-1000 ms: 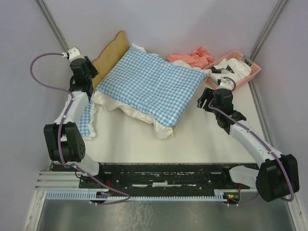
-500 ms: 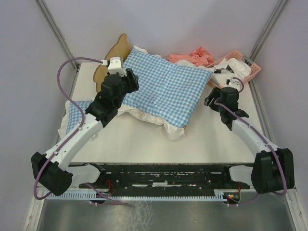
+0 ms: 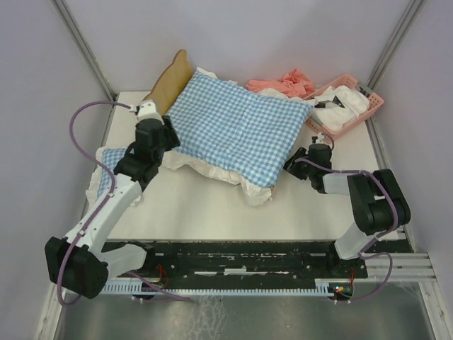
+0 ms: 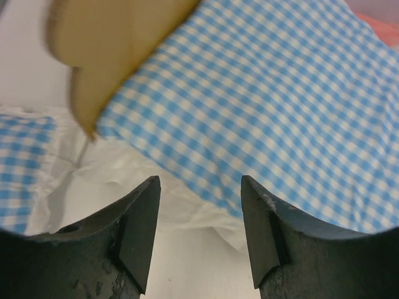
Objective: Set up the pet bed
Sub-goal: Adjust the bed frame at the center of the board.
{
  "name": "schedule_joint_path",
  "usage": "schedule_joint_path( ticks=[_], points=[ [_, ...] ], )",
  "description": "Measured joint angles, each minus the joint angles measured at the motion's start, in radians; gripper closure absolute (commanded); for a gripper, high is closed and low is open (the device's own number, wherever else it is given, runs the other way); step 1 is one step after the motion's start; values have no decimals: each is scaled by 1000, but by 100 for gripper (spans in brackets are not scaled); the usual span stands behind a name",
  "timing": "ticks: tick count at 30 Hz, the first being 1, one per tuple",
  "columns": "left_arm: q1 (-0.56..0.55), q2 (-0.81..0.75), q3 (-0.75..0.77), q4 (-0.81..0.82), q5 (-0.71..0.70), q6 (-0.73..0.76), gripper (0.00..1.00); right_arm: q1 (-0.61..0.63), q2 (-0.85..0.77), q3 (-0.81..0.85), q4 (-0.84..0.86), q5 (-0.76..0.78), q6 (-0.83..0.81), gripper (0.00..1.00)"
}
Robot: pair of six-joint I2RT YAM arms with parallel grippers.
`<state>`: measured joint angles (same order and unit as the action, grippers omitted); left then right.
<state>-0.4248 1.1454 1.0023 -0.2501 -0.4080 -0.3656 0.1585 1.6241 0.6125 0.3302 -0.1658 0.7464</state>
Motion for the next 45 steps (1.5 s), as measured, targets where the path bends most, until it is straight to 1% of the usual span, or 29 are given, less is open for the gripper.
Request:
schedule_joint_path(
  ticks=[3,5,8,10,14,17,19,21,23,26,28,32,33,35,38,40,41,42,44,45],
  points=[
    [166,0,-3,-6,31,-24,37,44,57,0,112,-31,20,59],
    [247,-1,-10,1,26,-31,36,70,86,-1,172,-37,34,59],
    [313,-3,-30,39,15,-40,36,83,128,-3,259,-51,62,59],
    [353,1,-48,92,18,-47,36,90,154,-16,332,-66,87,60],
    [403,66,-55,228,16,-49,36,99,167,-75,449,-88,129,60],
    [426,171,-42,319,15,-44,36,117,161,-117,504,-87,144,60],
    [436,254,-18,364,26,-34,41,134,148,-145,524,-80,145,59],
    [442,322,8,403,61,-14,50,158,130,-166,529,-66,143,59],
    [445,375,24,457,101,18,54,190,112,-184,526,-55,135,59],
    [459,418,30,550,148,66,55,263,94,-190,512,-25,108,58],
    [477,444,36,595,158,88,58,325,92,-190,512,-5,85,58],
    [512,533,93,686,190,112,60,465,92,-214,555,24,69,58],
    [519,557,114,702,201,113,60,492,91,-225,571,29,70,58],
    [526,600,147,725,220,113,57,563,82,-244,586,29,69,57],
    [532,644,178,763,233,112,47,686,52,-241,532,28,59,56],
    [534,650,193,763,242,97,43,739,-5,-232,433,39,40,54],
    [534,650,201,756,248,85,42,757,-50,-227,356,66,28,51],
    [534,650,209,747,253,72,40,764,-96,-227,297,92,17,45],
    [531,645,217,715,248,46,38,769,-253,-222,116,187,-10,30],
    [528,636,217,699,240,30,37,767,-338,-211,25,243,-25,24]
  ],
)
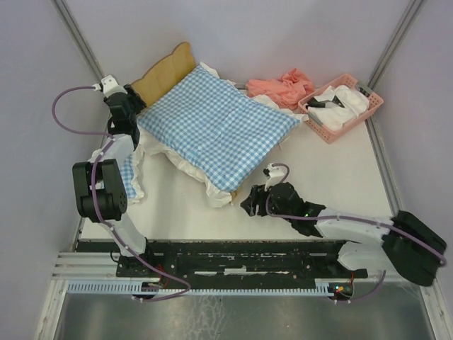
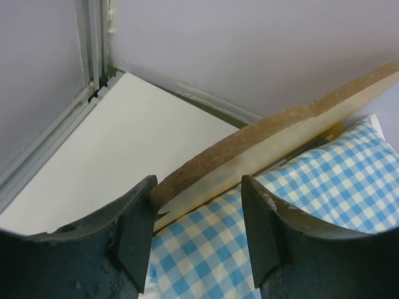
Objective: Set up the pet bed
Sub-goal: Adjust the bed frame at the center of the board.
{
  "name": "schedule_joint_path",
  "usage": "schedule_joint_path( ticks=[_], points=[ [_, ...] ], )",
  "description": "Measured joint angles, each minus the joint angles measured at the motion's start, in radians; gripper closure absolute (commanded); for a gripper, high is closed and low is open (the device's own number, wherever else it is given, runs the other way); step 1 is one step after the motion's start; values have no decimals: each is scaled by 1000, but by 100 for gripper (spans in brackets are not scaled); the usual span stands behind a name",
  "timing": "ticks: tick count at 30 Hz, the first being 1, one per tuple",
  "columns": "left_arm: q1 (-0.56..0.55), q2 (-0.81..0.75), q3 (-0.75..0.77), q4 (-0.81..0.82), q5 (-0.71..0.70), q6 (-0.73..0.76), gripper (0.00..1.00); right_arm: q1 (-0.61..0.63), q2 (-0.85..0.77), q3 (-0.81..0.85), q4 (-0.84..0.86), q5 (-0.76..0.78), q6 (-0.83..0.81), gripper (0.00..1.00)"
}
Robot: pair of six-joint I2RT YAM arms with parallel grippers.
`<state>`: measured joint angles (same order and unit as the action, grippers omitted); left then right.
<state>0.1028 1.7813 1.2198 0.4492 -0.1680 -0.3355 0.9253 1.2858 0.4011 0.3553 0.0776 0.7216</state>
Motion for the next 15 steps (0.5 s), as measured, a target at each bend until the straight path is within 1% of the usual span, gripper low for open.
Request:
schedule_joint_path(
  ticks=[1,3,5,6,7,8,11,15],
  points=[
    [-4,-10,0,-15,-12,-11,37,-5,-76,16,-79,47,-15,20],
    [-13,-37,0,-69,-32,-29,37,-32,-198,74,-221,126,-58,16],
    [-22,-58,0,-115,-46,-41,37,-98,-262,152,-318,169,-94,13],
    [-27,-68,0,-136,-52,-45,37,-154,-280,199,-352,186,-110,9],
    [-29,-74,0,-148,-56,-47,37,-204,-283,233,-368,194,-120,4],
    [-31,-80,0,-163,-59,-50,37,-262,-279,267,-381,199,-126,1],
    [-33,-86,0,-185,-62,-53,37,-425,-214,356,-416,196,-132,0],
    [-33,-86,6,-200,-66,-56,38,-560,-58,460,-447,194,-88,2]
  ],
)
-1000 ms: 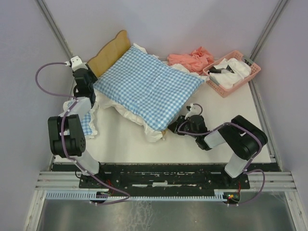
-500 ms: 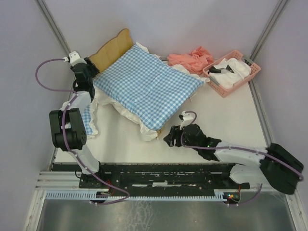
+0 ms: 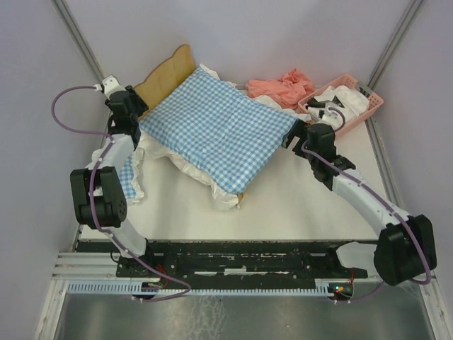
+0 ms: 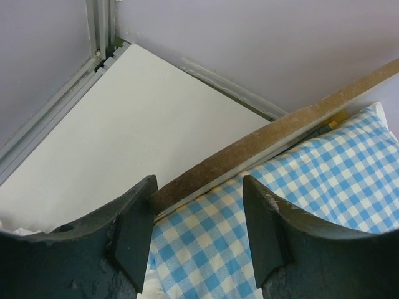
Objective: Set up the pet bed
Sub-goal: Adjust the bed frame at the center of the board.
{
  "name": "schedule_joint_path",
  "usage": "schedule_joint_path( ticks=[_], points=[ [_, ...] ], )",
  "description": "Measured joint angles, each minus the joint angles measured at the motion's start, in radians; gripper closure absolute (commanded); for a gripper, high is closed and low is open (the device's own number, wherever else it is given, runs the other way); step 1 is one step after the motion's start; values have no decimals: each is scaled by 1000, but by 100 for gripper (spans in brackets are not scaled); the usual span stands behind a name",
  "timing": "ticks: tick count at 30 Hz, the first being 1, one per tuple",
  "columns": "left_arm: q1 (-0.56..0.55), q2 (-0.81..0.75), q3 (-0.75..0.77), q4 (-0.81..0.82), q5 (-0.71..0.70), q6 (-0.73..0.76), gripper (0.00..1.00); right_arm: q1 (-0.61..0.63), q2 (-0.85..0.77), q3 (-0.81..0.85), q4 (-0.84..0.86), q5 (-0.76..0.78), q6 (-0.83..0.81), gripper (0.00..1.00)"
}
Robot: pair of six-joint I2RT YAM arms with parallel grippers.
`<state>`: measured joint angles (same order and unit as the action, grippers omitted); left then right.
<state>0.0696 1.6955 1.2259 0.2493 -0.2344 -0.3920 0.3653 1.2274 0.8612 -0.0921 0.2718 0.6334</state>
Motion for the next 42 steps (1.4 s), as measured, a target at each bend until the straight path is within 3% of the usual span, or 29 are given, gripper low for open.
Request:
schedule_joint_path(
  ticks=[3,8,16,20,23,25,33,36,42],
  points=[
    [0,0,6,-17,-1,-3,39,-79,80,9,19,-26,77,8],
    [6,5,19,-34,0,-5,43,-231,257,31,139,-150,212,10],
    [30,36,44,-26,24,-7,50,-272,433,97,338,-309,300,14],
    [40,55,58,-13,39,-7,54,-277,433,47,443,-287,369,24],
    [54,80,85,-11,61,-7,55,-290,438,-11,480,-260,424,42],
    [65,95,101,-10,82,-7,56,-298,459,-35,515,-251,457,48],
    [93,126,123,16,137,-7,57,-307,659,31,618,-280,507,51],
    [97,129,123,24,148,-7,57,-307,747,98,660,-303,506,48],
    [114,145,131,44,169,-6,58,-306,784,180,684,-290,480,47]
  ],
)
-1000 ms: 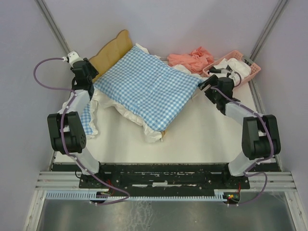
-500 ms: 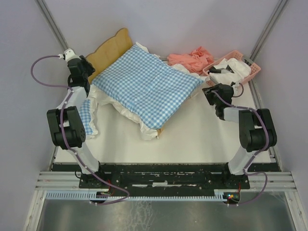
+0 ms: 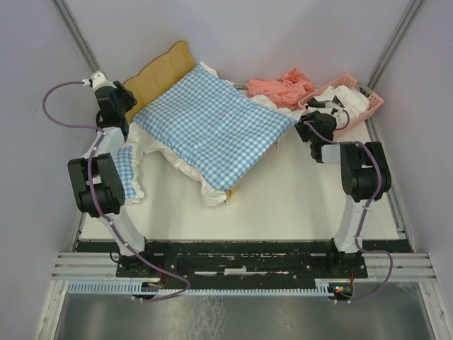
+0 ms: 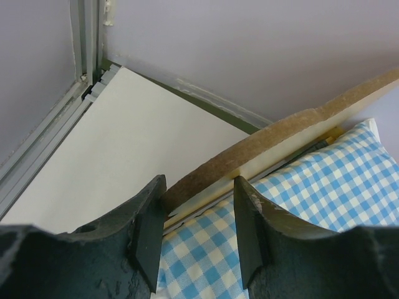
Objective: Set up the pet bed
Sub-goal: Adjust the bed frame at the center of the board.
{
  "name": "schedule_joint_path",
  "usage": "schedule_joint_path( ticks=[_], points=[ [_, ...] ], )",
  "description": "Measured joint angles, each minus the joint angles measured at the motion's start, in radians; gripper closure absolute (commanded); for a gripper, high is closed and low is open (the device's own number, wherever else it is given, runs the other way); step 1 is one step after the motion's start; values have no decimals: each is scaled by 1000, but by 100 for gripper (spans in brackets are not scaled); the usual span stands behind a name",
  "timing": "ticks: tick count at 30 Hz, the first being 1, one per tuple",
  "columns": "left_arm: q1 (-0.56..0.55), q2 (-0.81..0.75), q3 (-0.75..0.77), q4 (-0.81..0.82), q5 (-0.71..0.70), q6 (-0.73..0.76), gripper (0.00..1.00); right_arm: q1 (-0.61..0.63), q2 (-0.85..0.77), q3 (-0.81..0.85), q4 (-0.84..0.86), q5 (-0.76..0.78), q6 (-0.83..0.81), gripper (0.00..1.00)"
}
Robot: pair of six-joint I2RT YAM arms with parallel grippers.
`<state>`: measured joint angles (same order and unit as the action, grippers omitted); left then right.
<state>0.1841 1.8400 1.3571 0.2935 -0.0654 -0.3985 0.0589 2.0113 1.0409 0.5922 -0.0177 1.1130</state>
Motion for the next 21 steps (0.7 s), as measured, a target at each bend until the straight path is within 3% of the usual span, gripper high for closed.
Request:
schedule_joint_path(
  ticks=[11,21],
  points=[
    [62,71,45,77,118,-1,63,18,114,156,18,-74,-100,49],
    [96,131,44,234,205,-3,67,70,183,153,20,-247,-187,53]
  ],
)
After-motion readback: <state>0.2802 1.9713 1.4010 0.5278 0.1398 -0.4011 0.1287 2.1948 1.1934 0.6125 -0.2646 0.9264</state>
